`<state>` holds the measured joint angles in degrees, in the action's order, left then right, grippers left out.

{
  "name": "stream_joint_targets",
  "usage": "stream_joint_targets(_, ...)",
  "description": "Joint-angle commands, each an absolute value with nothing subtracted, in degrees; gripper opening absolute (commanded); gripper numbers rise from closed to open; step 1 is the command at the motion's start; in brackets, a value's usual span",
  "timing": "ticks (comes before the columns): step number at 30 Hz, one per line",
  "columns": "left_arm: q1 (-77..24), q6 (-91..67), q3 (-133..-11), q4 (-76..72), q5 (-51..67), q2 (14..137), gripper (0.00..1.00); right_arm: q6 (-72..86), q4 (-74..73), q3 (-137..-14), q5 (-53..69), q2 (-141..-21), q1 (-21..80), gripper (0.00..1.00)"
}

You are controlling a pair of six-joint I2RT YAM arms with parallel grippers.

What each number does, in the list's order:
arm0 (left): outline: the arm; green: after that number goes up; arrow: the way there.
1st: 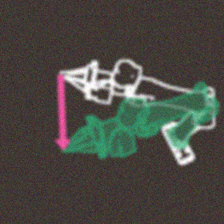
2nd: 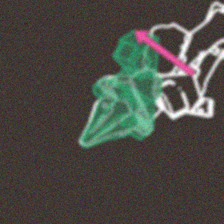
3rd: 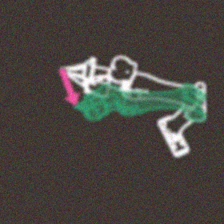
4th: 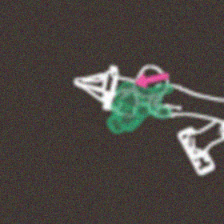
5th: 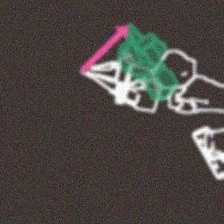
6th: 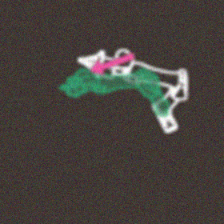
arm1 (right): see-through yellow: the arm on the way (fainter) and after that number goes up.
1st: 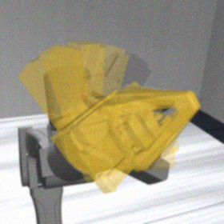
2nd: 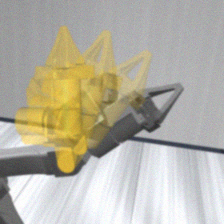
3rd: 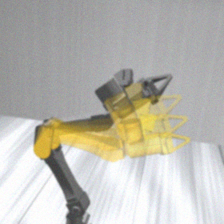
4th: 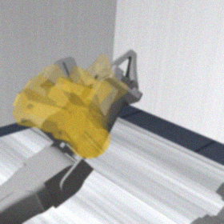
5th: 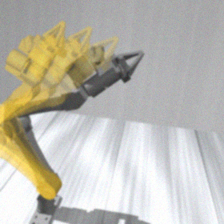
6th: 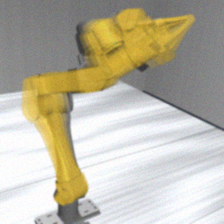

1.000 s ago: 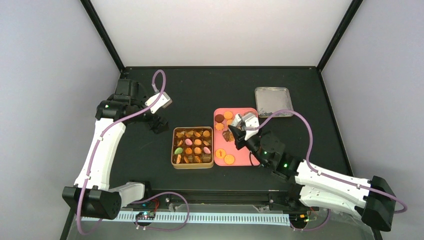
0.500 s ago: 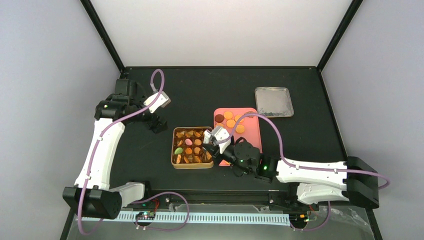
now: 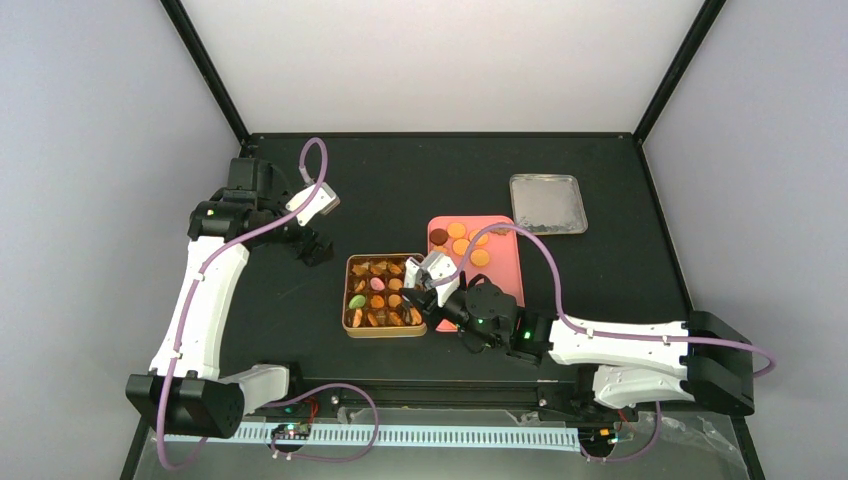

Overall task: Pack the cookies
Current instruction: Place the fake cookies in the empty pocket of the box, then place the clamp on the plate.

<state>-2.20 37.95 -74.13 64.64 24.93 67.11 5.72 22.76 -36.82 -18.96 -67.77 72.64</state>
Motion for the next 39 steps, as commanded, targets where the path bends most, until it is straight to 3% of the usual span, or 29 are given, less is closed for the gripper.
stream_joint_targets(1, -1.7, 38.8, -75.7, 65.5, 25.7, 66.4, 0.96, 6.2, 26.6, -37.2, -20.0, -66.5, 72.9, 0.37)
stream_joint_targets(12, -1.8, 38.8, -75.8, 65.6, 25.6, 66.6, 0.96, 6.0, 24.4, -37.6, -25.4, -63.6, 71.9, 0.34)
stream_joint_targets(17, -1.8, 38.7, -76.2, 65.7, 25.7, 66.7, 0.96, 11.3, 10.9, -42.6, -27.7, -62.7, 65.0, 0.30)
stream_joint_targets(22, -1.7, 38.7, -76.0, 65.7, 25.3, 66.6, 0.96, 20.2, -5.5, -46.0, -22.6, -63.9, 52.8, 0.29)
stream_joint_targets(28, -1.7, 38.7, -76.2, 65.7, 25.4, 66.7, 0.96, 24.8, -18.9, -49.5, -17.1, -71.3, 45.0, 0.30)
stream_joint_targets(39, -1.8, 38.3, -76.3, 65.9, 25.9, 66.0, 0.96, 25.2, -23.1, -59.4, -13.8, -89.4, 39.4, 0.39)
